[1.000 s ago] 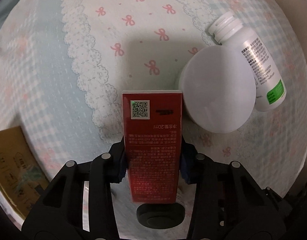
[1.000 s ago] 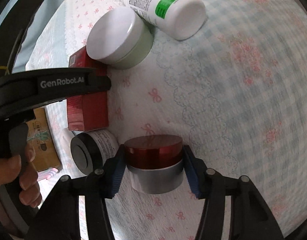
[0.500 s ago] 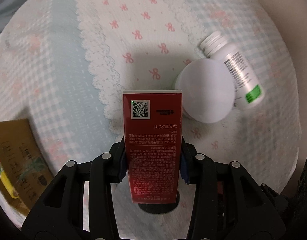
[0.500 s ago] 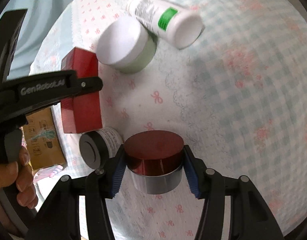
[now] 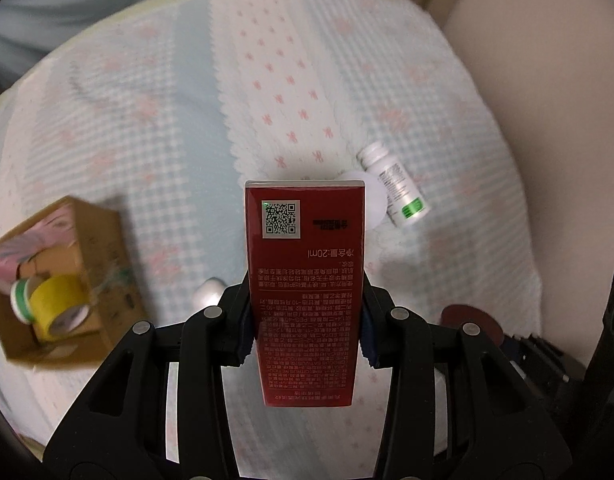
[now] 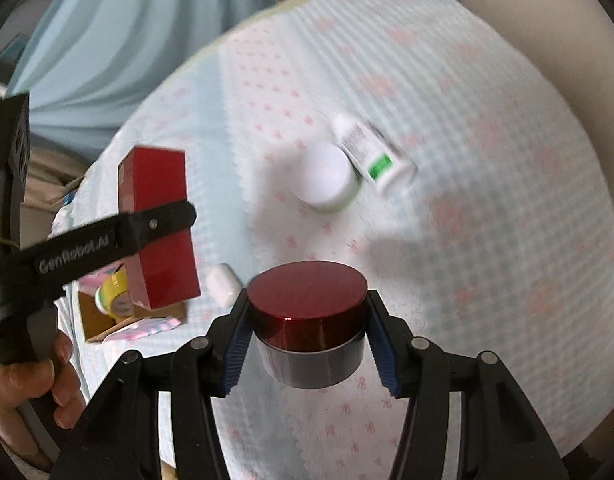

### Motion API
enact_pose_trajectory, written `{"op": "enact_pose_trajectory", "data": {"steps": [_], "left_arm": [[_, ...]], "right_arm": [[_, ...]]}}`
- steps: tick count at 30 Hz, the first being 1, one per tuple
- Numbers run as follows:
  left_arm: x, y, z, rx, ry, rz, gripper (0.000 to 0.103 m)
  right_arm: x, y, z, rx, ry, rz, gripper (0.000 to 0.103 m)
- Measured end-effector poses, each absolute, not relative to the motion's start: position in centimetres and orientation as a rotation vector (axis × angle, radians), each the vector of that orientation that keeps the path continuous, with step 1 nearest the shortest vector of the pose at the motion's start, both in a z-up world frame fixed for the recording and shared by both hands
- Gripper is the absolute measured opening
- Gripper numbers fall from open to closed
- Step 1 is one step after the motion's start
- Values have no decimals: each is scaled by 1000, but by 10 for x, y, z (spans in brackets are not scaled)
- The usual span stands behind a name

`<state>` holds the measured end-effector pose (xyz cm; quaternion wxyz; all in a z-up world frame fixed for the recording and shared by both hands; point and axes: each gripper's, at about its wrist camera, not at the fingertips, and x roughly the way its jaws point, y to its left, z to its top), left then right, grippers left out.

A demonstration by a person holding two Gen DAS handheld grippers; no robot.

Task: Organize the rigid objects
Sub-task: 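Carry the red box and red-lidded jar over the cardboard box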

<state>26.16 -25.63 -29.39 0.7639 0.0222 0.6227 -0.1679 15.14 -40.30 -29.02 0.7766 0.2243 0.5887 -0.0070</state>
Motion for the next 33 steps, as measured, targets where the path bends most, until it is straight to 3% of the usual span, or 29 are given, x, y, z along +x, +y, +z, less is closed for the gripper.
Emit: {"op": "enact_pose_trajectory", "data": {"steps": [9, 17, 25, 33], "left_arm": [[235, -172, -207, -47, 1240, -250, 37], [215, -78, -156, -90, 1151, -190, 37], [210, 20, -156, -96, 1154, -182, 37], [231, 121, -205, -95, 1221, -170, 37]], "right_arm": [[162, -357, -206, 406, 1180, 134, 50], [176, -274, -164, 349, 1119, 236, 50], [190, -187, -168, 348, 1128, 247, 50], [217, -107, -202, 366, 1182, 200, 50]]}}
